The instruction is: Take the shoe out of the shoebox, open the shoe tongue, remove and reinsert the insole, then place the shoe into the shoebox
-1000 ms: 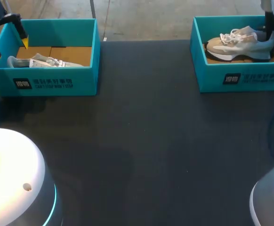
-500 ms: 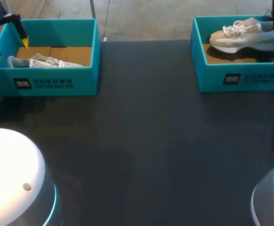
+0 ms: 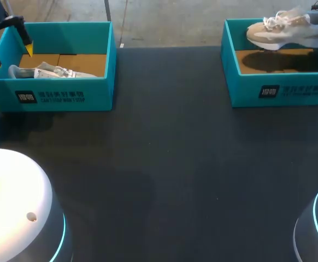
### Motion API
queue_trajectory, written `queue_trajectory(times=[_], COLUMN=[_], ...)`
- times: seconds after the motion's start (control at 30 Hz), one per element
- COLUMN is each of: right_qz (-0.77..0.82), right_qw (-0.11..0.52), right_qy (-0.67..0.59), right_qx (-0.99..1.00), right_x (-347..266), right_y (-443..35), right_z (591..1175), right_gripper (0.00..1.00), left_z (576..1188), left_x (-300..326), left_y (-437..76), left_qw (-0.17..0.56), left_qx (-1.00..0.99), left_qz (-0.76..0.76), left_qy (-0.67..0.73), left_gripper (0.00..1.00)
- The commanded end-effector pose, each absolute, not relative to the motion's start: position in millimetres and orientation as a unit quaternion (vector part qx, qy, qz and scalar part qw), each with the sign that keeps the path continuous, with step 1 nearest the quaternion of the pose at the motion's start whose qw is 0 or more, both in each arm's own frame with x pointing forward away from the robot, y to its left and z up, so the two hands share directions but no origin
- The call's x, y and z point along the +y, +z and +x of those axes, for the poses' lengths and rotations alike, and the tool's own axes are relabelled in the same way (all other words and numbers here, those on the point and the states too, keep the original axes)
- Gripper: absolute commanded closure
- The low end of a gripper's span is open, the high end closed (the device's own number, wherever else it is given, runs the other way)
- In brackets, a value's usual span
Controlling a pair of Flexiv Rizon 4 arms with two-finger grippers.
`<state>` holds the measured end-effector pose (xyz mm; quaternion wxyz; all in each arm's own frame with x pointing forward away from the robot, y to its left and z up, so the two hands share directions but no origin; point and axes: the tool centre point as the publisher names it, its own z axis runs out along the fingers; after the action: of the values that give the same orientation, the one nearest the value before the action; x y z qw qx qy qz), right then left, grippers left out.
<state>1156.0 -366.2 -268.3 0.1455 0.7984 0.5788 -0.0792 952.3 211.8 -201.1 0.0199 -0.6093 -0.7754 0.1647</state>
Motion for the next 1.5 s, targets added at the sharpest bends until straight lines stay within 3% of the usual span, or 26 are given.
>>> queue_trajectory(times=[0.03, 0.73, 1.5], right_qz=[0.793, 0.77, 0.78], right_qw=[0.166, 0.175, 0.172], right_qy=[-0.056, -0.06, -0.061], right_qx=[0.583, 0.611, 0.598], right_x=[-359.4, -316.7, -265.2], right_y=[-236.9, -165.2, -145.6], right_z=[1138.2, 1085.5, 1017.2], right_gripper=[1.0, 1.0, 1.0], left_z=[951.5, 951.5, 951.5], left_x=[212.1, 212.1, 212.1], left_y=[-201.6, -201.6, -201.6], left_qw=[0.019, 0.019, 0.019], left_qx=[-0.775, -0.775, -0.775], left_qz=[-0.61, -0.61, -0.61], left_qy=[0.164, 0.164, 0.164], left_gripper=[0.0, 0.0, 0.0])
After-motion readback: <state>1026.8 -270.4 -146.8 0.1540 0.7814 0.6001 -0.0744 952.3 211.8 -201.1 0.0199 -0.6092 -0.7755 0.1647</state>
